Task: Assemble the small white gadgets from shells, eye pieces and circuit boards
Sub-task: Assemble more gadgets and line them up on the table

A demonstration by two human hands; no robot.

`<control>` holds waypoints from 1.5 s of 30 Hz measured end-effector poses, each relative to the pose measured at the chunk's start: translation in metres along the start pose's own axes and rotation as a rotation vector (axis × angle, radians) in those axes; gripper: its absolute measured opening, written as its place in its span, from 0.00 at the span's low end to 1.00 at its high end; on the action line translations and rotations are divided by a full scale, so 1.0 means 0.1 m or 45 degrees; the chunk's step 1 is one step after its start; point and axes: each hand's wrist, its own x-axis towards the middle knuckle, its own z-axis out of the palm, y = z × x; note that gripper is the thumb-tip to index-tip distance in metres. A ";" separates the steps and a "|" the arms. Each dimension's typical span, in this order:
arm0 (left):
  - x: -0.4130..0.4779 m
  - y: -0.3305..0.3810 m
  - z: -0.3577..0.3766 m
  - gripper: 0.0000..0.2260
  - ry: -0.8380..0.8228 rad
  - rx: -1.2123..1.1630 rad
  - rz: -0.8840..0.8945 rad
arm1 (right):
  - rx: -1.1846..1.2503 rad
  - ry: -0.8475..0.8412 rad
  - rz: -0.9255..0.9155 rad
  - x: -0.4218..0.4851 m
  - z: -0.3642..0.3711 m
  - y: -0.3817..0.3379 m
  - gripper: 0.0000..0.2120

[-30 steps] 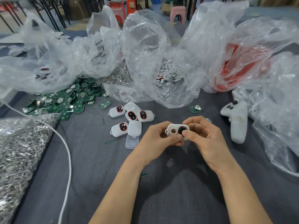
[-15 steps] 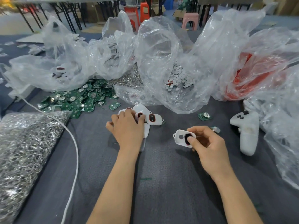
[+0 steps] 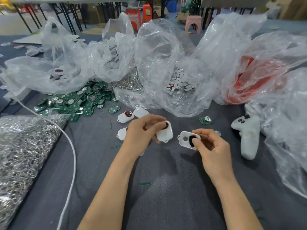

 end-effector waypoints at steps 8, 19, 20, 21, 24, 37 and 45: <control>-0.10 -0.03 0.07 0.15 -0.309 0.221 -0.044 | -0.015 0.215 0.002 0.02 -0.04 0.01 0.12; -0.13 -0.03 0.10 0.16 -0.343 0.230 -0.043 | 0.035 0.231 0.024 0.04 -0.04 0.04 0.12; -0.13 -0.04 0.10 0.16 -0.346 0.248 -0.047 | 0.040 0.233 0.025 0.04 -0.04 0.04 0.12; -0.13 -0.05 0.11 0.16 -0.350 0.287 -0.044 | 0.042 0.235 0.026 0.04 -0.04 0.04 0.12; -0.14 -0.07 0.12 0.16 -0.370 0.453 -0.006 | 0.043 0.234 0.028 0.04 -0.05 0.05 0.12; -0.12 -0.25 -0.66 0.19 0.181 1.200 -0.261 | 0.019 0.226 0.020 0.06 -0.02 0.12 0.13; -0.12 -0.20 -0.50 0.18 0.446 0.872 0.119 | 0.000 0.209 0.008 0.06 -0.03 0.11 0.13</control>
